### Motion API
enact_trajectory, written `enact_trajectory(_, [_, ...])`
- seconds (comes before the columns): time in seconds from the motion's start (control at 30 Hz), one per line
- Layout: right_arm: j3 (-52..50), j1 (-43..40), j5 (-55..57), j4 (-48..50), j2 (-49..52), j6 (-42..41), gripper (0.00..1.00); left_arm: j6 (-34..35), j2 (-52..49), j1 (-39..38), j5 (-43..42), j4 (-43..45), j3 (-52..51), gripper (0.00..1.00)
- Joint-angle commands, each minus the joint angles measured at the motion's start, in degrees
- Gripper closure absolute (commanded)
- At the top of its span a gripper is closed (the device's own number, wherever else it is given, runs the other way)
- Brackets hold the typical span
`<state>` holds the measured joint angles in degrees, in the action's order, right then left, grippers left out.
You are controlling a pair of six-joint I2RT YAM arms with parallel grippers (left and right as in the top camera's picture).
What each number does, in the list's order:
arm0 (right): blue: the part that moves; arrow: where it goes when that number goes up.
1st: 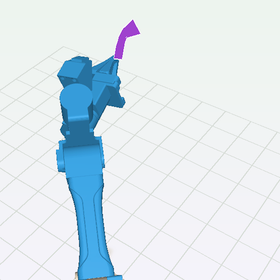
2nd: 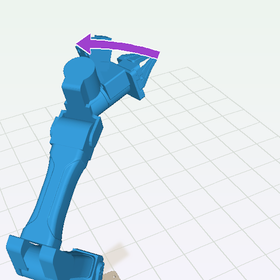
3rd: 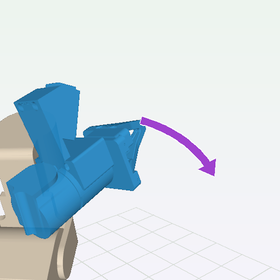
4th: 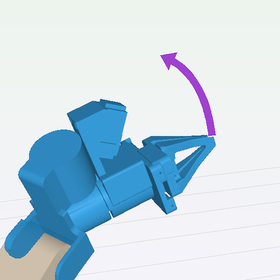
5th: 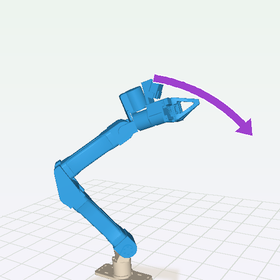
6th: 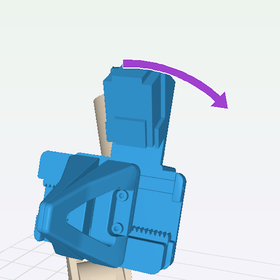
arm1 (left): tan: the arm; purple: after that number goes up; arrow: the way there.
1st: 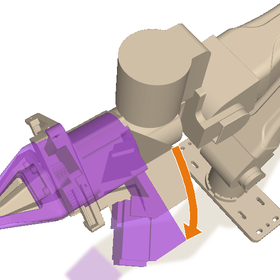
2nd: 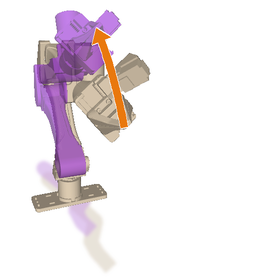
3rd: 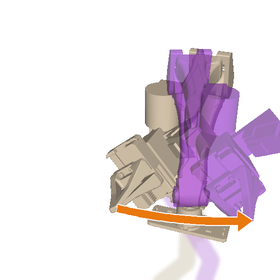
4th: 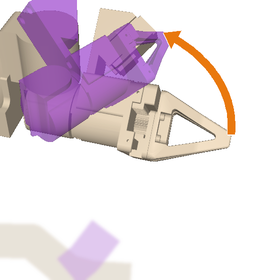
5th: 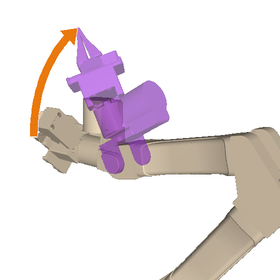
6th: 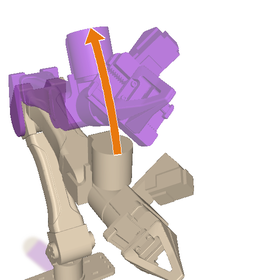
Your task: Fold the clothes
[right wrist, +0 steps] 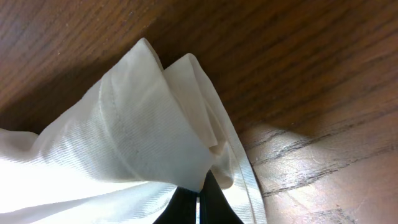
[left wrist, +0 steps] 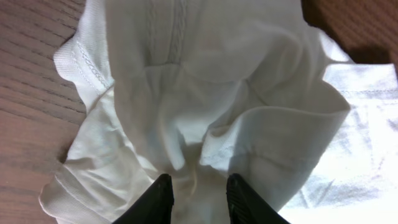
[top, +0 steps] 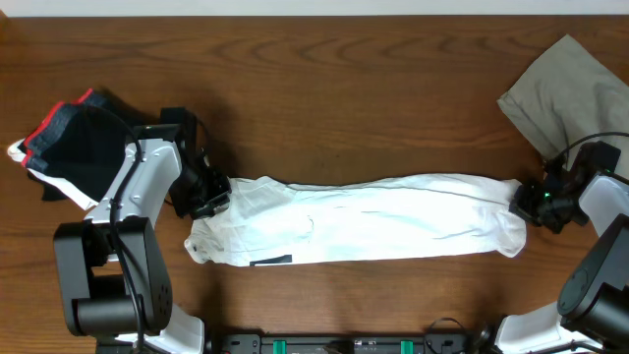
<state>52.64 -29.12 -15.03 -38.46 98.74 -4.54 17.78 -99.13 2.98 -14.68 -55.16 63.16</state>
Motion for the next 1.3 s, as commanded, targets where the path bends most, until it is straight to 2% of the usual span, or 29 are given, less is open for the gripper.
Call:
enact_trajectory(0.0, [-0.37, -0.07, -0.44, 0.11, 0.39, 0.35, 0.99, -0.09, 0.28, 0.2, -0.11, -0.68, -0.37, 0.6])
enact_trajectory(0.43, [-0.37, -0.07, -0.42, -0.02, 0.39, 0.35, 0.99, -0.13, 0.28, 0.2, -0.15, -2.36, -0.37, 0.6])
enact_trajectory(0.57, [-0.37, -0.07, -0.42, -0.04, 0.39, 0.35, 0.98, -0.13, 0.28, 0.2, -0.11, -2.32, -0.37, 0.7])
enact_trajectory(0.67, [-0.37, -0.07, -0.42, -0.09, 0.39, 0.35, 0.98, -0.13, 0.28, 0.2, -0.13, -2.4, -0.37, 0.71])
enact_trajectory(0.7, [-0.37, -0.07, -0.42, -0.09, 0.39, 0.37, 0.98, -0.13, 0.28, 0.2, -0.13, -2.47, -0.37, 0.7])
enact_trajectory(0.83, [-0.37, -0.07, -0.42, -0.09, 0.39, 0.37, 0.98, -1.14, 0.28, 0.2, -0.44, -2.84, -0.37, 0.47])
enact_trajectory(0.9, [-0.37, -0.07, -0.42, -0.09, 0.39, 0.37, 0.98, -4.37, 0.31, 0.2, -1.84, -2.32, -0.31, 0.43])
enact_trajectory(1.27, [-0.55, -0.07, 0.2, -0.09, 0.39, 0.37, 0.98, -7.67, 3.3, 0.2, -4.22, 3.48, 0.42, 0.42])
